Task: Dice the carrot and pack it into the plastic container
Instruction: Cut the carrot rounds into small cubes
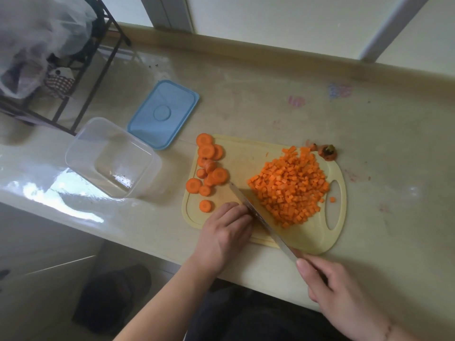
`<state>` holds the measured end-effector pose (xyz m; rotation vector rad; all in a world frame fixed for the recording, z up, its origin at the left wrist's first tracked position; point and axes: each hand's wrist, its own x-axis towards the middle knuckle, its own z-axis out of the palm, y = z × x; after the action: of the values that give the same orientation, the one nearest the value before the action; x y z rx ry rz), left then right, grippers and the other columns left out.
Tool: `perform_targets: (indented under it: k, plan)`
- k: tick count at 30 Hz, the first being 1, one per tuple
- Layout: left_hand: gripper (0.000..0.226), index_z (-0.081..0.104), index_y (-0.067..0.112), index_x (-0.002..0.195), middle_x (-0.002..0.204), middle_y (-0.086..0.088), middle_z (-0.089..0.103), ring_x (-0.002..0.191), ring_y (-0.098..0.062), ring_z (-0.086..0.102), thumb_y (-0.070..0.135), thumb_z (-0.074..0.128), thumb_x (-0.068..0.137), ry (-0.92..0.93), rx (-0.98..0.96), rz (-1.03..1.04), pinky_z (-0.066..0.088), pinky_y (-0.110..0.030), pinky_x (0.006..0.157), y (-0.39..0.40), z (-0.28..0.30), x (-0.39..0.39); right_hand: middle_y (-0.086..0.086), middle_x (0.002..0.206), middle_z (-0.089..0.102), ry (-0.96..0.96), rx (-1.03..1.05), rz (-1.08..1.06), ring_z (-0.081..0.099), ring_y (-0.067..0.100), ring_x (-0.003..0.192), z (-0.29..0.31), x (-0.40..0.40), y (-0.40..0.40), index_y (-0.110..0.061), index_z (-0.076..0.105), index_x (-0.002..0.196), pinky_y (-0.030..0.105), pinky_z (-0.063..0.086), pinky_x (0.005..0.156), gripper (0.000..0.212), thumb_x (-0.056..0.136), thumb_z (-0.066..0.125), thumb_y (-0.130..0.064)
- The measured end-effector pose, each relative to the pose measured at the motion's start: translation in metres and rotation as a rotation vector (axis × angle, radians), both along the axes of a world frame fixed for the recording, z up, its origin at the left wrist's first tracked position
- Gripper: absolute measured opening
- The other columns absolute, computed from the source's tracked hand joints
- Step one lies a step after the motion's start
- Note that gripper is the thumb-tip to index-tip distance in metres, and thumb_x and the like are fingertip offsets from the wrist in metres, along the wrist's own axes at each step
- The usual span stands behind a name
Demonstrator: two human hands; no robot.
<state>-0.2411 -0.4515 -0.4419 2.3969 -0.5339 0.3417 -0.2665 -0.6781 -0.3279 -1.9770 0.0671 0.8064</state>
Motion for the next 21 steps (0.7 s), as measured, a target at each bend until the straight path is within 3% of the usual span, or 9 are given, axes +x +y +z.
perform_targets:
  k: [3, 7, 10, 14, 17, 19, 21]
  plan:
    - [0.008, 0.077, 0.002, 0.096, 0.103, -0.01, 0.071, 0.094, -0.028, 0.066, 0.009, 0.075, 0.093, -0.009, 0.014, -0.004, 0.057, -0.036, 0.082, 0.001, -0.002, -0.002, -0.016, 0.045, 0.046, -0.019, 0.031, -0.042, 0.044, 0.002, 0.045, -0.003, 0.004, 0.002, -0.039, 0.064, 0.118, 0.013, 0.036, 0.051, 0.04, 0.084, 0.044, -0.05]
    - [0.011, 0.077, 0.0, 0.099, 0.101, -0.012, 0.07, 0.095, -0.029, 0.066, 0.008, 0.077, 0.091, -0.017, 0.015, 0.0, 0.056, -0.037, 0.083, 0.005, -0.002, -0.005, -0.006, 0.046, 0.034, 0.063, 0.06, -0.115, 0.036, 0.003, 0.044, -0.002, -0.002, -0.008, -0.042, 0.066, 0.116, 0.02, 0.034, 0.045, 0.044, 0.08, 0.046, -0.057]
    - [0.01, 0.077, 0.001, 0.097, 0.101, -0.011, 0.07, 0.094, -0.031, 0.064, 0.009, 0.077, 0.091, -0.041, 0.022, 0.018, 0.055, -0.036, 0.084, 0.004, 0.0, -0.006, -0.01, 0.044, 0.037, 0.081, 0.074, -0.068, 0.04, 0.002, 0.043, 0.003, -0.005, -0.008, -0.048, 0.063, 0.118, 0.017, 0.035, 0.048, 0.042, 0.08, 0.047, -0.058]
    - [0.009, 0.077, 0.001, 0.097, 0.102, -0.01, 0.071, 0.091, -0.029, 0.065, 0.008, 0.073, 0.094, -0.011, 0.005, 0.004, 0.055, -0.038, 0.079, 0.004, 0.001, -0.005, -0.032, 0.047, 0.048, 0.054, 0.035, -0.015, 0.052, -0.013, 0.052, 0.013, -0.006, -0.005, -0.041, 0.065, 0.118, 0.004, 0.036, 0.053, 0.041, 0.082, 0.048, -0.048]
    - [0.011, 0.077, 0.001, 0.097, 0.103, -0.01, 0.072, 0.093, -0.027, 0.067, 0.009, 0.07, 0.096, 0.006, -0.007, -0.003, 0.056, -0.036, 0.08, 0.004, 0.0, -0.005, -0.037, 0.051, 0.05, 0.036, -0.014, -0.011, 0.052, -0.016, 0.058, 0.012, -0.009, -0.006, -0.048, 0.063, 0.117, 0.004, 0.038, 0.06, 0.042, 0.079, 0.045, -0.054]
    - [0.011, 0.077, 0.001, 0.096, 0.104, -0.009, 0.072, 0.093, -0.026, 0.067, 0.009, 0.069, 0.096, 0.006, -0.02, 0.011, 0.056, -0.035, 0.081, 0.002, 0.0, -0.006, -0.033, 0.052, 0.053, 0.02, -0.009, -0.009, 0.052, -0.011, 0.056, 0.011, -0.007, -0.002, -0.057, 0.064, 0.106, 0.006, 0.04, 0.06, 0.032, 0.081, 0.043, -0.055]
    - [0.012, 0.077, 0.001, 0.095, 0.105, -0.009, 0.073, 0.094, -0.026, 0.067, 0.009, 0.068, 0.096, 0.011, -0.036, 0.018, 0.056, -0.033, 0.083, 0.0, 0.0, -0.007, -0.033, 0.049, 0.049, 0.011, 0.037, 0.011, 0.051, -0.011, 0.054, 0.008, 0.0, 0.004, -0.06, 0.063, 0.081, 0.005, 0.038, 0.056, 0.026, 0.089, 0.044, -0.044]
